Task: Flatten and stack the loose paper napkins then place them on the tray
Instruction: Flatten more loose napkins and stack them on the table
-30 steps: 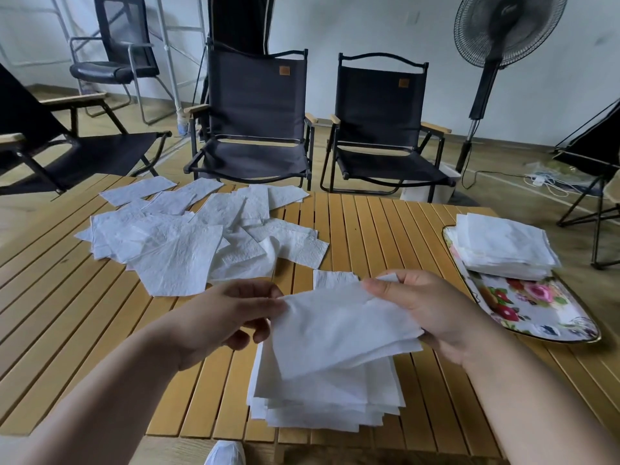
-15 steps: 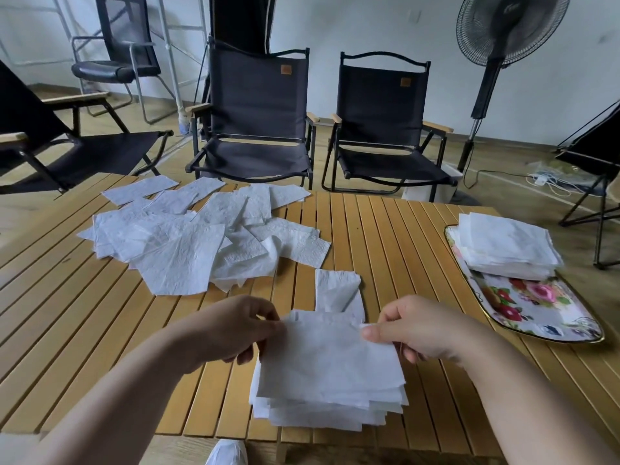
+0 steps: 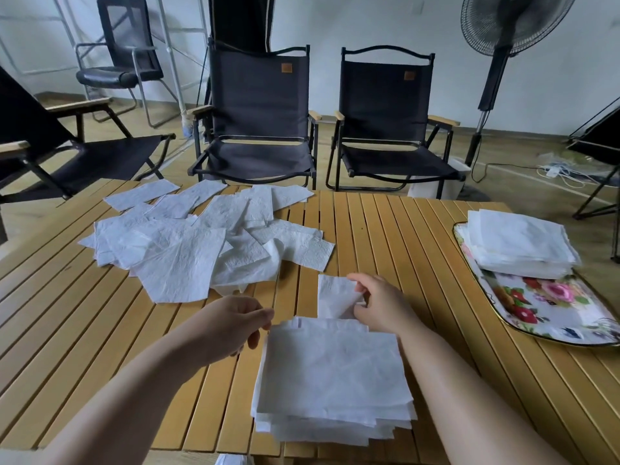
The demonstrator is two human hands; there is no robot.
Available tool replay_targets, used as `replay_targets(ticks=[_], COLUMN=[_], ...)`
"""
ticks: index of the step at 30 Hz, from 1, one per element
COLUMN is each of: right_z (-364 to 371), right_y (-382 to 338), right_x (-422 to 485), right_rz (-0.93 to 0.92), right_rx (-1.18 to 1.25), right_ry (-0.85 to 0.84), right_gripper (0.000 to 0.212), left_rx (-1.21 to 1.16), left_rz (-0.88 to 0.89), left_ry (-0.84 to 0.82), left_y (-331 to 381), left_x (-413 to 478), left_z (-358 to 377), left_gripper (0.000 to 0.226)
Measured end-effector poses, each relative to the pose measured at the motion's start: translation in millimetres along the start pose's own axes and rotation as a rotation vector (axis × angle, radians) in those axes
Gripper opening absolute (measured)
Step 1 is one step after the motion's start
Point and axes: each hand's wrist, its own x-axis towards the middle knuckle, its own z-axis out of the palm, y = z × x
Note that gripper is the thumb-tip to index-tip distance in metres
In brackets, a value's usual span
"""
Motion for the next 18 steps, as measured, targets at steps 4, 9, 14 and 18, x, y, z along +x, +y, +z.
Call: replay_targets(ticks=[4, 9, 14, 18], right_z=[0, -12, -36, -49], right_y=[3, -3, -30, -53], right_x=[-2, -18, -40, -58], right_rz=[-0.006, -0.047, -0.123, -0.069], right_rx=[0.007, 0.142, 0.542, 1.012], right_ry=[0.043, 0.163, 0.168, -0.037], right_gripper=[0.022, 0.012, 0.003, 0.012], left_rx=[0.016, 0.041, -0.057, -0.332], left_rz=[0.007, 0.03, 0.157, 0.27], left_ry=[-0.003, 0.026, 0.139, 0.112], left_y=[0, 2, 7, 19], left_x=[4, 4, 3, -6], left_z=[2, 6, 3, 1], left_gripper=[0.029, 0.032, 0.023, 0.033])
